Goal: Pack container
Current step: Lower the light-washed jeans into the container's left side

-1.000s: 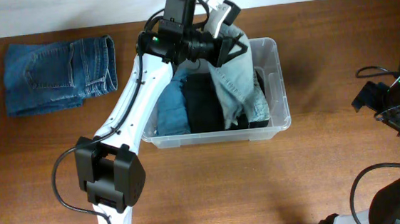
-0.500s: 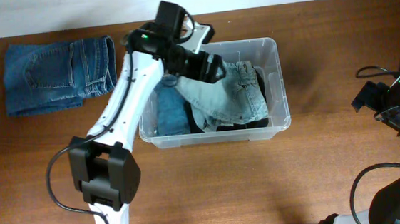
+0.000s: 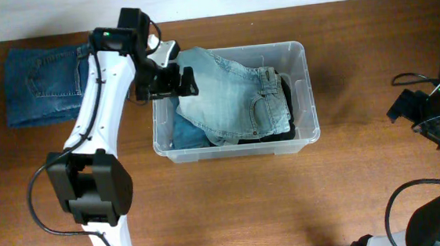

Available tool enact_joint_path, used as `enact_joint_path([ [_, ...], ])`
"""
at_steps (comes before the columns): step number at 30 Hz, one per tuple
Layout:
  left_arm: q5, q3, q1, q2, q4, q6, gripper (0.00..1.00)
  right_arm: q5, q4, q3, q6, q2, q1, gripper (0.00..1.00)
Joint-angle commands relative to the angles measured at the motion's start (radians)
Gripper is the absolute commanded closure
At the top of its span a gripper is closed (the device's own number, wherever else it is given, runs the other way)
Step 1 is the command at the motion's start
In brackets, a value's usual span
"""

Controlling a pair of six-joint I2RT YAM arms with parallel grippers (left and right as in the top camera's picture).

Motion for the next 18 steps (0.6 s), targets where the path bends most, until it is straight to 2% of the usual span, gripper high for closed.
enact_joint_path([
  [1,-0.006,0.075,0.009,-0.005,-0.027,0.002,0.01,0.002,0.001,-0.001,0.008,0.0,-0.001,0.02],
  [6,-0.006,0.151,0.006,-0.005,-0.016,0.04,0.01,0.002,0.001,-0.001,0.008,0.0,-0.001,0.02],
  [12,0.002,0.134,0.003,-0.004,-0.029,0.1,0.01,0.002,0.001,-0.001,0.008,0.0,-0.001,0.01],
  [18,0.003,0.131,-0.034,-0.003,-0.033,0.1,0.01,0.002,0.001,-0.001,0.008,0.0,-0.001,0.02],
])
